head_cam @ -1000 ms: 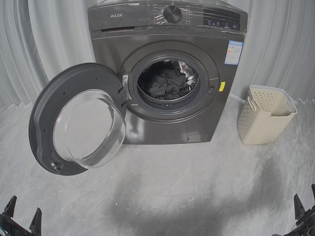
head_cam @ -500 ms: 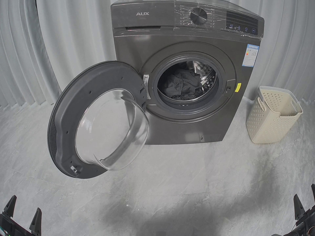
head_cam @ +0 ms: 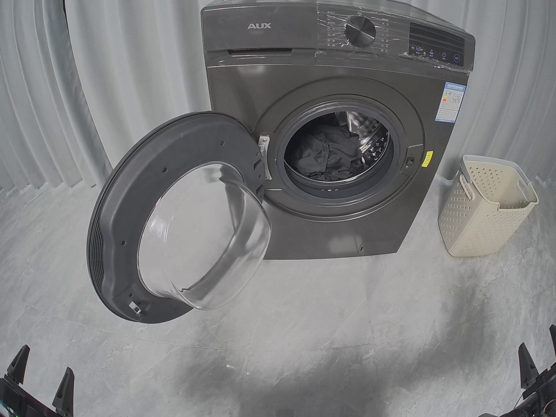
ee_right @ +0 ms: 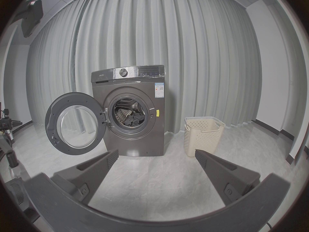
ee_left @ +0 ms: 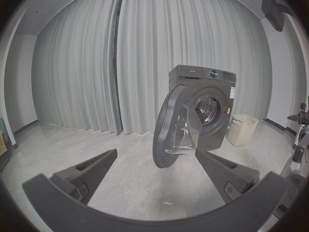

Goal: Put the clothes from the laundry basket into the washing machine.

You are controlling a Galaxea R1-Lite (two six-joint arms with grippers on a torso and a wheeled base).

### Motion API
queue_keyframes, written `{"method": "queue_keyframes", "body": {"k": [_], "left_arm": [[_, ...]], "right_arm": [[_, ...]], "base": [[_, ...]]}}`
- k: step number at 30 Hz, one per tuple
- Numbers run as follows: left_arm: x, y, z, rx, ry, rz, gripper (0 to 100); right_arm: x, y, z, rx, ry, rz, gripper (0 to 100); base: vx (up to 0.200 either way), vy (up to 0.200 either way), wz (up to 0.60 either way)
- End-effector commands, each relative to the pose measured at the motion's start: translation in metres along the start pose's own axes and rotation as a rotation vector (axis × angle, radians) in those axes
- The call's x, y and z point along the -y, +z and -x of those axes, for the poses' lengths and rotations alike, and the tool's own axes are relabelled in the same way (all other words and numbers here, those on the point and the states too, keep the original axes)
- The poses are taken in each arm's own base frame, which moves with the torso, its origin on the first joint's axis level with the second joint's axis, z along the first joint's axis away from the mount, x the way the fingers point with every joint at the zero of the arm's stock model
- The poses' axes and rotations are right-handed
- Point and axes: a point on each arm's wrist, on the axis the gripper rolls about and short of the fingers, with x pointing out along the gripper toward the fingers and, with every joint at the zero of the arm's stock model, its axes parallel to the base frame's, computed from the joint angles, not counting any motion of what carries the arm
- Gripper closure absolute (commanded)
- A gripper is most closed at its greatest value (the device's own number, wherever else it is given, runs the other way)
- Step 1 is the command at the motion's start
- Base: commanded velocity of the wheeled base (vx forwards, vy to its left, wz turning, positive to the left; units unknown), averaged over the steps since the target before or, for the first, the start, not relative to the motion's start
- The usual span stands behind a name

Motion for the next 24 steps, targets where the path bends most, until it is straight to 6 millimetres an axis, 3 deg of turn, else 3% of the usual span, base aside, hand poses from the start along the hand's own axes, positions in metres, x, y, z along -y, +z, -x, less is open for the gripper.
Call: {"method": "queue_keyframes", "body": {"k": [1, 13, 15, 17, 18, 19, 20, 21, 24], "left_arm": [[0.000, -0.005, 0.000, 0.000, 0.000, 0.001, 0], [0.000, -0.005, 0.000, 0.001, 0.003, 0.007, 0], [0.000, 0.007, 0.002, 0.055, -0.005, 0.015, 0], [0.000, 0.041, 0.012, 0.161, -0.011, 0.015, 0], [0.000, 0.046, 0.013, 0.168, -0.014, 0.016, 0], [0.000, 0.069, 0.013, 0.156, -0.042, 0.015, 0], [0.000, 0.069, 0.013, 0.156, -0.042, 0.015, 0], [0.001, 0.079, -0.001, 0.078, -0.066, 0.014, 0], [0.002, 0.085, -0.018, -0.022, -0.119, 0.015, 0]], "right_arm": [[0.000, -0.005, 0.000, -0.002, 0.000, 0.000, 0], [0.000, -0.005, 0.000, -0.002, 0.000, 0.000, 0], [0.000, -0.005, 0.000, -0.002, 0.000, 0.000, 0], [0.000, -0.005, 0.000, -0.002, 0.000, 0.000, 0], [0.000, -0.005, 0.000, -0.002, 0.000, 0.000, 0], [0.000, -0.005, 0.000, 0.000, 0.000, 0.000, 0], [0.000, -0.005, 0.000, 0.000, 0.000, 0.000, 0], [0.000, -0.005, 0.000, 0.000, 0.000, 0.000, 0], [0.000, -0.005, 0.000, -0.002, 0.000, 0.000, 0]], "base": [[0.000, 0.000, 0.00], [0.000, 0.000, 0.00], [0.000, 0.000, 0.00], [0.000, 0.000, 0.00], [0.000, 0.000, 0.00], [0.000, 0.000, 0.00], [0.000, 0.000, 0.00], [0.000, 0.000, 0.00], [0.000, 0.000, 0.00]]}}
